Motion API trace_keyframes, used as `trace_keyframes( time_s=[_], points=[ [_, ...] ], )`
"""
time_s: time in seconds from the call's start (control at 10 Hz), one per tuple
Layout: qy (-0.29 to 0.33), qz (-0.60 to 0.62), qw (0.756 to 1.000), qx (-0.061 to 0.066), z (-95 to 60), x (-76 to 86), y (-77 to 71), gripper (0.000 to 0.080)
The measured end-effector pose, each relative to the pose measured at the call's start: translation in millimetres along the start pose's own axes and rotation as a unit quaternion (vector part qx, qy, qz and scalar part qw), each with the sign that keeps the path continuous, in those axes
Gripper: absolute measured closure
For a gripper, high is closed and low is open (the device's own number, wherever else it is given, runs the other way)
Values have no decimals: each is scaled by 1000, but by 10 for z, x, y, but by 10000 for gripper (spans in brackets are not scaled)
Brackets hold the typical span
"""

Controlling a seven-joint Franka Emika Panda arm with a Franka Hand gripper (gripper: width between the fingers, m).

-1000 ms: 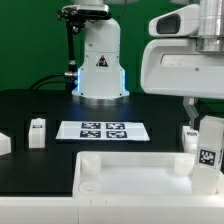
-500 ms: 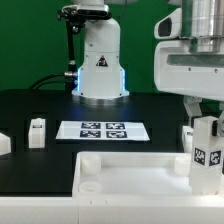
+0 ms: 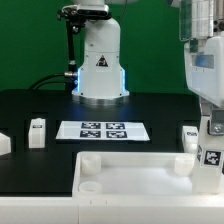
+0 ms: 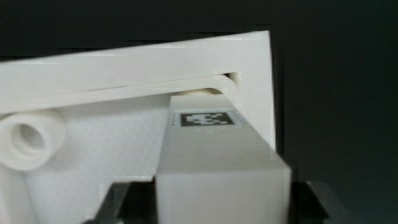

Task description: Assemble desk

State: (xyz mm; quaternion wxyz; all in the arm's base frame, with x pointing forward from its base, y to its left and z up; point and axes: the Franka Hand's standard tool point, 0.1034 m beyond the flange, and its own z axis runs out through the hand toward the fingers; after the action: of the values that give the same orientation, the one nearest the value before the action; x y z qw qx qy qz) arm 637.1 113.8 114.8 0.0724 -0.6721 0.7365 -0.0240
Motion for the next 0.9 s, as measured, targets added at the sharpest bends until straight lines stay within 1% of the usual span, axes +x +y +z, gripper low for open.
trace_keyframes(
  time_s=[0.1,0.2,0.3,0.4,0.5,0.7,0.8,0.9],
  points=[
    [1,-24,1000,0,4,0,2,464],
    [2,-117,993,-2,0,-1,1,281],
    [2,-214,977,-2,5,-10,0,281],
    [1,-294,956,-5,22,-45,8,177],
    [-3,-335,942,-10,25,-82,30,158],
    [-3,-390,921,-9,24,-71,24,151],
    [-1,-438,899,-9,18,-63,17,151],
    [8,-522,853,-11,-16,-46,-29,150]
  ],
)
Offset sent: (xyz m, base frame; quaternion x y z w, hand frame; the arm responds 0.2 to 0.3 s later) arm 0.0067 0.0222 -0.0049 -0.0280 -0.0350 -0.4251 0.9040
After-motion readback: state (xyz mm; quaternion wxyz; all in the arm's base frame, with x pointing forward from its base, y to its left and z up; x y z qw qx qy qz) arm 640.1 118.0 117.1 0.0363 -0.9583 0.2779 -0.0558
